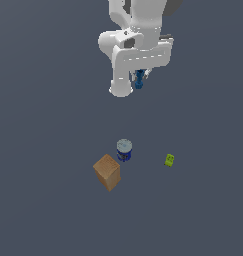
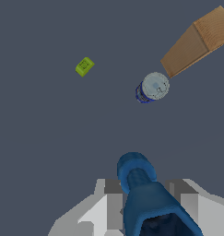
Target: Pick up a designated object from a clutter of objects.
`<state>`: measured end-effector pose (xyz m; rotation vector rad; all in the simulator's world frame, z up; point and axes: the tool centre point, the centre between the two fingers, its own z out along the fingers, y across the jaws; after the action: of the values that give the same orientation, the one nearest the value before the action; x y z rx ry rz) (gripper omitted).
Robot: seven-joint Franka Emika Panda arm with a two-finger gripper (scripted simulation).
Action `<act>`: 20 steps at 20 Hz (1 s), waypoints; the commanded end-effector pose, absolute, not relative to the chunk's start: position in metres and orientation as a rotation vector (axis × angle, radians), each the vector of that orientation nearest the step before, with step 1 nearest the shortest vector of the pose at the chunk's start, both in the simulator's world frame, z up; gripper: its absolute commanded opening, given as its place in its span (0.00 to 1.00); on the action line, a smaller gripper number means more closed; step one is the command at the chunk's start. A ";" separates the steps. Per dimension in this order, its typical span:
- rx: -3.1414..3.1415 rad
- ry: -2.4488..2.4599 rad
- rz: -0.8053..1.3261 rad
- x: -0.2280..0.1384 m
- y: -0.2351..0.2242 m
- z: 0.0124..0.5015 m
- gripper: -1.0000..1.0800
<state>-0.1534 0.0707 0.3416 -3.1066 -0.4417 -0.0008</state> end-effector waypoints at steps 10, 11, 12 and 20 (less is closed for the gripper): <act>-3.110 -0.440 0.000 -0.151 0.051 0.428 0.00; -3.110 -0.440 0.000 -0.150 0.050 0.433 0.00; -3.110 -0.440 0.000 -0.150 0.050 0.438 0.00; -3.110 -0.440 0.000 -0.148 0.046 0.455 0.00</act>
<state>-0.1482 0.0463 0.4535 -3.1104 -0.4398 -0.0008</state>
